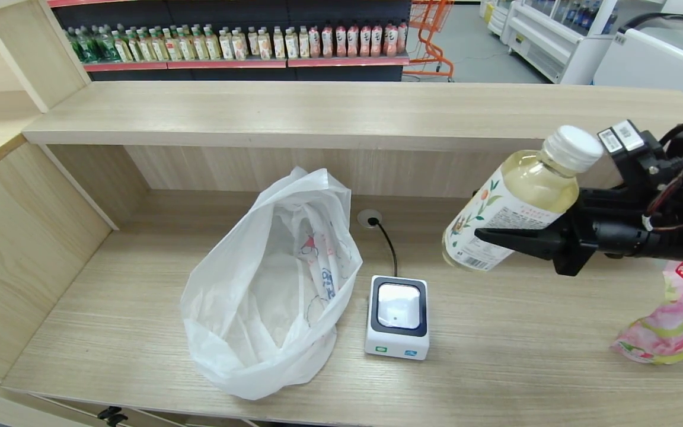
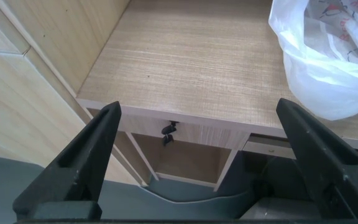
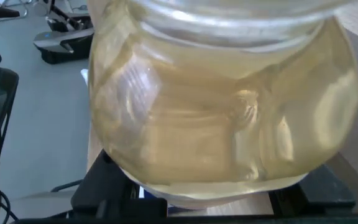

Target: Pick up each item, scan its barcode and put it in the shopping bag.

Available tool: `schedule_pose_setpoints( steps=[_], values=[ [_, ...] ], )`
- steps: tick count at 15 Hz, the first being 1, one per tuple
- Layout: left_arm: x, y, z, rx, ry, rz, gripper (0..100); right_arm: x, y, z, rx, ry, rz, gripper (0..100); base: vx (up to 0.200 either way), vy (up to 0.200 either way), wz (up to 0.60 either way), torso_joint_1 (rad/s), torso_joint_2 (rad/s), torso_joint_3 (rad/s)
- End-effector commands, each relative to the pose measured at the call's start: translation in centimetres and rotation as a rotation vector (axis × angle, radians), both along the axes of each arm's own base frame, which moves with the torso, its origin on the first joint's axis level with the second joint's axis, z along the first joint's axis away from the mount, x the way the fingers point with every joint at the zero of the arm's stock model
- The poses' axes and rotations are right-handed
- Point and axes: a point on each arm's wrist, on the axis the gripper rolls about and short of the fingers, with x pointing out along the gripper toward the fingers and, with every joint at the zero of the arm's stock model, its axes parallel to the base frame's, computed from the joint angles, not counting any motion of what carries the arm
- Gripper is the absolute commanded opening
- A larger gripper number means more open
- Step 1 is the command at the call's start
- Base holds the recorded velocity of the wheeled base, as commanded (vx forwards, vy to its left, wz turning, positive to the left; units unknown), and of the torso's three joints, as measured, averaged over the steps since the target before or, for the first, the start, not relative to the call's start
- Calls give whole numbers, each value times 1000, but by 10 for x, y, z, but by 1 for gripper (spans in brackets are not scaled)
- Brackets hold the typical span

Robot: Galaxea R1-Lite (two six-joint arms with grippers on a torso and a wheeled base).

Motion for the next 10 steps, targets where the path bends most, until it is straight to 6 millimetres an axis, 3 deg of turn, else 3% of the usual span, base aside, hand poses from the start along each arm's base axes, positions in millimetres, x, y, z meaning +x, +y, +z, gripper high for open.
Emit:
schedule_pose_setpoints(
  steps=[1, 6, 10],
  values=[
    [0, 0, 0, 0, 0, 1, 100, -13, -5, 8, 6, -29, -10, 0, 0, 0, 0, 0, 0, 0],
    [0, 0, 0, 0, 0, 1, 100, -32, -11, -3, -1, 7, -16, 0, 0, 0, 0, 0, 0, 0],
    [0, 0, 0, 0, 0, -1, 100, -36, -20, -1, 18, 51, -53, 0, 0, 0, 0, 0, 0, 0]
  ],
)
